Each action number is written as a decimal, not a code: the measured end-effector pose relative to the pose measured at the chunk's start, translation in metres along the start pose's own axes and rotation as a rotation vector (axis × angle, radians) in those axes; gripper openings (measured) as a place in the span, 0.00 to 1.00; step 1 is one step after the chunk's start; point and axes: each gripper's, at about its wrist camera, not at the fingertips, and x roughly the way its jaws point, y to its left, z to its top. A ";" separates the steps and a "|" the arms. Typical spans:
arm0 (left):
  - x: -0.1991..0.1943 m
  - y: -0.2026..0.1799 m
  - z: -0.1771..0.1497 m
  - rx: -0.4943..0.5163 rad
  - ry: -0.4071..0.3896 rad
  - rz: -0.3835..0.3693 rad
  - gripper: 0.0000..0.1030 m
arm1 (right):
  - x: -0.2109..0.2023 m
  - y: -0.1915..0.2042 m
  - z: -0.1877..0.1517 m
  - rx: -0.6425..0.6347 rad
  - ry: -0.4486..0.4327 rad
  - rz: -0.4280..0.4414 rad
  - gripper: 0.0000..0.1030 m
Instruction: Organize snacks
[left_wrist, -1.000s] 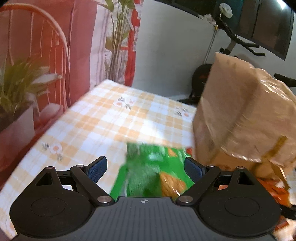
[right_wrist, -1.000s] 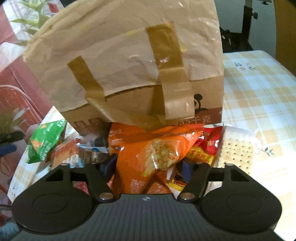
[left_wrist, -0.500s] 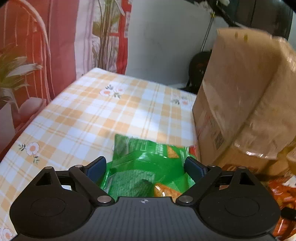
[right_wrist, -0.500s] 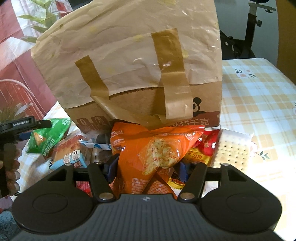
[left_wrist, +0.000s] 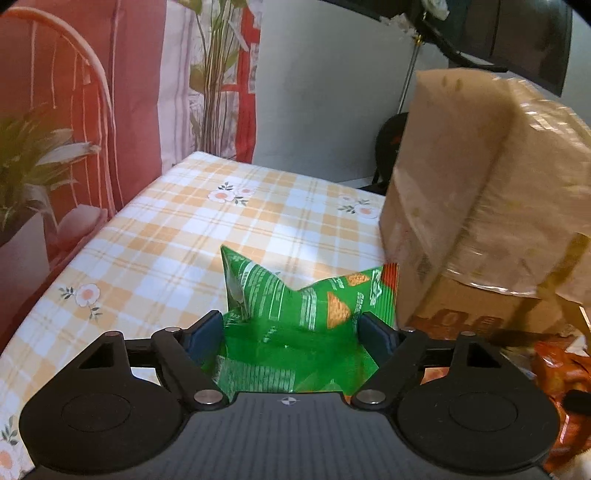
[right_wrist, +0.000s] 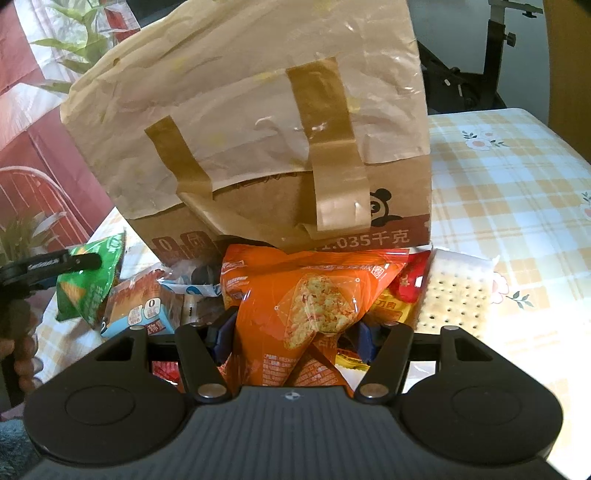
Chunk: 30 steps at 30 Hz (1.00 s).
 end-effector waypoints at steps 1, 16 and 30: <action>-0.005 -0.001 -0.001 0.001 -0.005 -0.002 0.78 | 0.000 0.000 0.000 0.000 -0.001 0.003 0.62; -0.018 -0.007 -0.011 0.013 -0.001 -0.019 0.67 | -0.005 0.003 -0.003 -0.012 -0.011 0.028 0.62; 0.000 0.005 -0.016 -0.032 0.060 -0.060 0.92 | -0.002 -0.002 -0.004 0.010 -0.007 0.038 0.62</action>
